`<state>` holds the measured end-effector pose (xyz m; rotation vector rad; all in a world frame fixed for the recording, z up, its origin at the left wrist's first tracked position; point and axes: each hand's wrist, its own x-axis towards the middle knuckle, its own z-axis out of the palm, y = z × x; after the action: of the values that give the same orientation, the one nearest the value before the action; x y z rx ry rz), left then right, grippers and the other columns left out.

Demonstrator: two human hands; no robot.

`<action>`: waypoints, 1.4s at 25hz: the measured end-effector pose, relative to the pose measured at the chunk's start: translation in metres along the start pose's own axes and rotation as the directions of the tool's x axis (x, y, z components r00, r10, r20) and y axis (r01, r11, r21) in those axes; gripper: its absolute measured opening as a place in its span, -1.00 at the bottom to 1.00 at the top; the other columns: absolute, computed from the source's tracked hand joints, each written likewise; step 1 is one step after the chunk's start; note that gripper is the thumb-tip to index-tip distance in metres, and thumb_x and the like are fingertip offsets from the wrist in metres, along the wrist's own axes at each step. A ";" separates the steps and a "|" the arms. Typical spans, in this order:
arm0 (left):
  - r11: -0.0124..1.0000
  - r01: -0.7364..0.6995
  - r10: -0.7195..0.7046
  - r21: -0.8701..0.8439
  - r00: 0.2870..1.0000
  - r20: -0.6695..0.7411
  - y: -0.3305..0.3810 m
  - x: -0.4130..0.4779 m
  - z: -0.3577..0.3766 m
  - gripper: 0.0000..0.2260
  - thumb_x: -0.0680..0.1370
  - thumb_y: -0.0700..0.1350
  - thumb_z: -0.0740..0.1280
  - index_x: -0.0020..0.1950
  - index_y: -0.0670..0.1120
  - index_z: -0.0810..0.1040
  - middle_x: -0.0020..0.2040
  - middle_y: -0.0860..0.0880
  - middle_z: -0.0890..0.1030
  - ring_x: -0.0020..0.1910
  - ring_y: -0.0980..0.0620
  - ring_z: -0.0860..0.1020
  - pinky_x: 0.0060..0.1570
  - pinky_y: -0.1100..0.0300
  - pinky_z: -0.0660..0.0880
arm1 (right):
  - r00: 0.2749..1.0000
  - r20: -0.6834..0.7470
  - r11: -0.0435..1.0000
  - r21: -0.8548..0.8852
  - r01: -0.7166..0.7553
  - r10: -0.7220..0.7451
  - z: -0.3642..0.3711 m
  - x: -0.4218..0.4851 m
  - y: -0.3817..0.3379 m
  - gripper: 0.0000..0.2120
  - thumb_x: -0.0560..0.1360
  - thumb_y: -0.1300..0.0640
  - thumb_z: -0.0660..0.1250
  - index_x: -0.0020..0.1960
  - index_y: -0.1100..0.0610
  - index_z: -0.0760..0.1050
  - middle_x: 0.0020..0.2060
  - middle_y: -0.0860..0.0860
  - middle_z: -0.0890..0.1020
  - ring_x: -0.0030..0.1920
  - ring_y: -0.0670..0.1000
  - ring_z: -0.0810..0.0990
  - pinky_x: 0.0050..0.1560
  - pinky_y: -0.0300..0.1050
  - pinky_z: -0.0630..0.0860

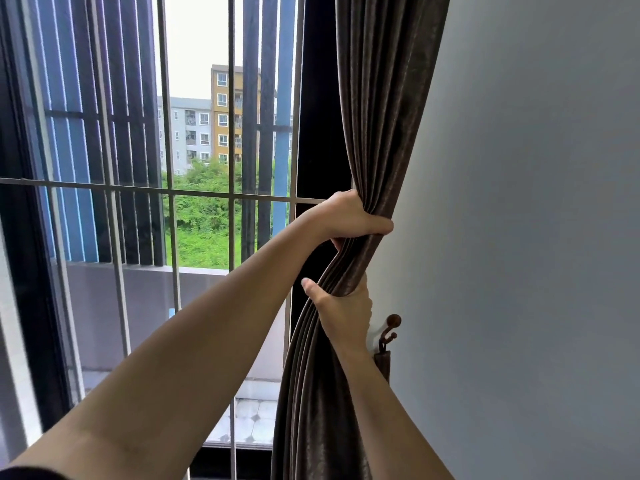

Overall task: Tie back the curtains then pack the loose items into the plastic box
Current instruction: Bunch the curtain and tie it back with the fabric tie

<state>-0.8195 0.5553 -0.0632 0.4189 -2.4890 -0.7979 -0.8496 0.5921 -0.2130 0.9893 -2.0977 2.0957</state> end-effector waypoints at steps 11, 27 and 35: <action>0.720 0.058 -0.226 -0.691 0.962 -0.156 -0.089 -0.013 0.071 -0.48 0.59 0.25 -0.04 0.29 -0.04 0.46 0.11 -0.01 0.58 -0.39 0.05 0.48 -0.41 0.16 0.55 | 0.997 -0.076 0.991 -0.135 -0.014 0.004 -0.100 0.037 0.024 -0.41 0.15 0.06 0.37 0.18 0.08 0.48 -0.05 0.01 0.63 -0.04 0.04 0.63 0.03 0.03 0.61; 0.899 0.388 -0.390 -0.204 0.920 0.033 -0.178 0.000 0.281 -0.77 0.51 -0.01 0.35 -0.09 -0.19 0.57 -0.15 -0.22 0.64 -0.14 -0.21 0.63 -0.10 -0.05 0.59 | 0.995 -0.047 0.983 -0.169 0.076 -0.085 -0.215 0.091 0.044 -0.53 0.16 0.17 0.40 0.04 0.30 0.51 -0.20 0.07 0.58 -0.13 0.12 0.63 -0.20 -0.09 0.59; 0.813 0.421 -0.382 -0.402 0.907 0.177 -0.179 -0.015 0.253 -0.83 0.57 -0.09 0.23 -0.19 -0.08 0.50 -0.31 -0.01 0.50 -0.28 0.04 0.47 -0.35 0.26 0.34 | 0.995 0.004 0.986 -0.136 0.096 -0.096 -0.224 0.100 0.048 -0.60 0.15 0.18 0.38 -0.03 0.28 0.51 -0.19 0.14 0.58 -0.15 0.14 0.62 -0.22 -0.09 0.56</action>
<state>-0.9179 0.5379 -0.3573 0.7729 -2.2255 -1.5324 -1.0427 0.7486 -0.1900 1.0471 -2.1134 1.8811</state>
